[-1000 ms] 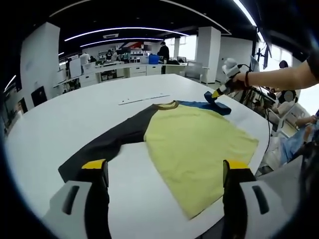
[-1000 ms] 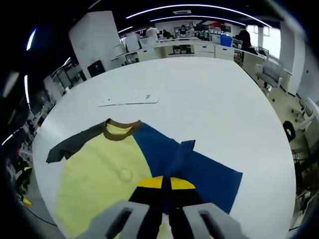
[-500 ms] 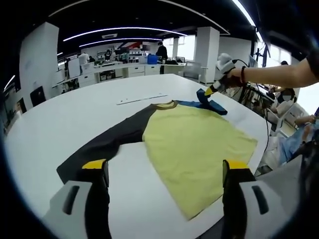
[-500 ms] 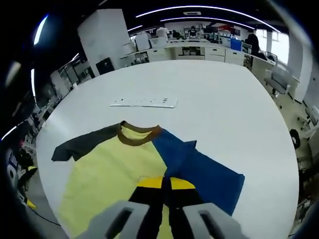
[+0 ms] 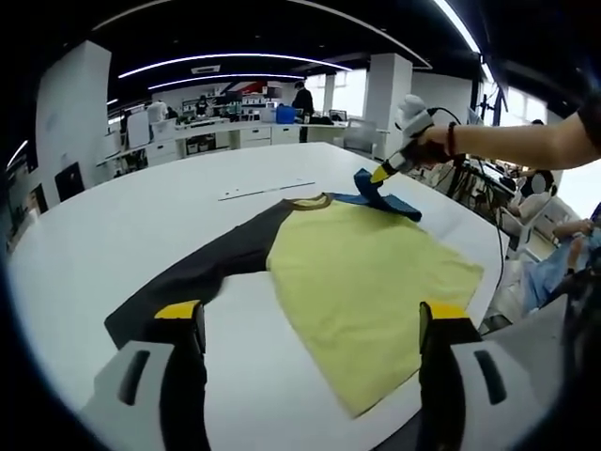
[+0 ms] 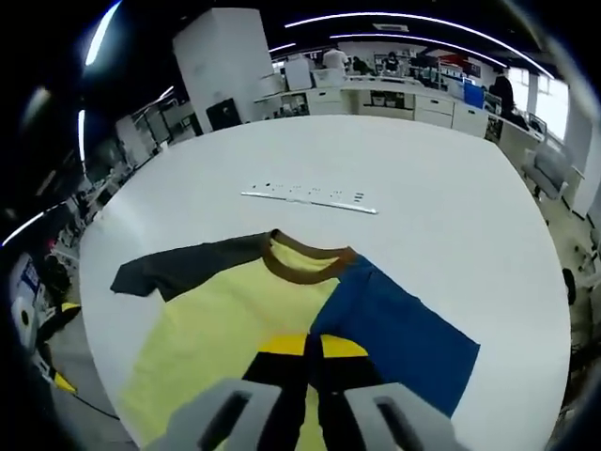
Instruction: Fold the garment on the visible template until the final outline fits inside the template.
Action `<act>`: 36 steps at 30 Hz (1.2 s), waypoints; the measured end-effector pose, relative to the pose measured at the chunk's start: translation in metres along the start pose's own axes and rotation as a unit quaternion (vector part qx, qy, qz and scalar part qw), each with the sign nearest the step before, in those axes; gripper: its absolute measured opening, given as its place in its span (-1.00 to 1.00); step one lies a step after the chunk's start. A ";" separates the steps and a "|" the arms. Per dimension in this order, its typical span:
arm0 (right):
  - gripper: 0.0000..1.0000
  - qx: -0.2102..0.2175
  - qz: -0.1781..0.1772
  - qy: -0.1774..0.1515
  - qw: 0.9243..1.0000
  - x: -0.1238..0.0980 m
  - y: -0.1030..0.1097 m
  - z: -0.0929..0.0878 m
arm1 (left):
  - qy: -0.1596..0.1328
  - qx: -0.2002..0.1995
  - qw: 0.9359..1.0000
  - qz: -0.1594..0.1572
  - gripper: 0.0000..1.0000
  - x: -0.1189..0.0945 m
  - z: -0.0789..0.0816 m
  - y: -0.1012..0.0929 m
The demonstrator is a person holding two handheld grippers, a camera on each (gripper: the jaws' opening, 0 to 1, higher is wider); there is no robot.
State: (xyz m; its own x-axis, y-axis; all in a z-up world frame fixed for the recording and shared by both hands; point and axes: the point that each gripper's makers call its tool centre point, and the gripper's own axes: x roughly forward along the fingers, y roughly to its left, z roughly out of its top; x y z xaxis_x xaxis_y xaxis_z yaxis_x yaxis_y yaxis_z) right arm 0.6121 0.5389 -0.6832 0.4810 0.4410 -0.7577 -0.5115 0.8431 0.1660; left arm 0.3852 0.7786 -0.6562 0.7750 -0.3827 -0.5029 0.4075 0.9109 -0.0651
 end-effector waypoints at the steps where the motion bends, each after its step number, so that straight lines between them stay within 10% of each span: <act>1: -1.00 -0.004 0.003 0.001 1.000 0.001 0.003 0.001 | -0.001 0.000 1.000 -0.001 0.84 0.000 0.000 0.000; 36: -1.00 -0.099 0.065 -0.011 0.993 0.034 0.120 0.026 | 0.010 -0.010 1.000 -0.003 0.82 0.001 -0.009 0.002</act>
State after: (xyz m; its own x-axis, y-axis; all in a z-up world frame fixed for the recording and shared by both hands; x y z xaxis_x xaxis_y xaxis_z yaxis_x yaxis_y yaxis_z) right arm 0.5853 0.6635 -0.6732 0.4160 0.5506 -0.7237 -0.6992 0.7026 0.1326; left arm 0.3830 0.7817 -0.6647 0.7633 -0.3848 -0.5190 0.4018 0.9118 -0.0851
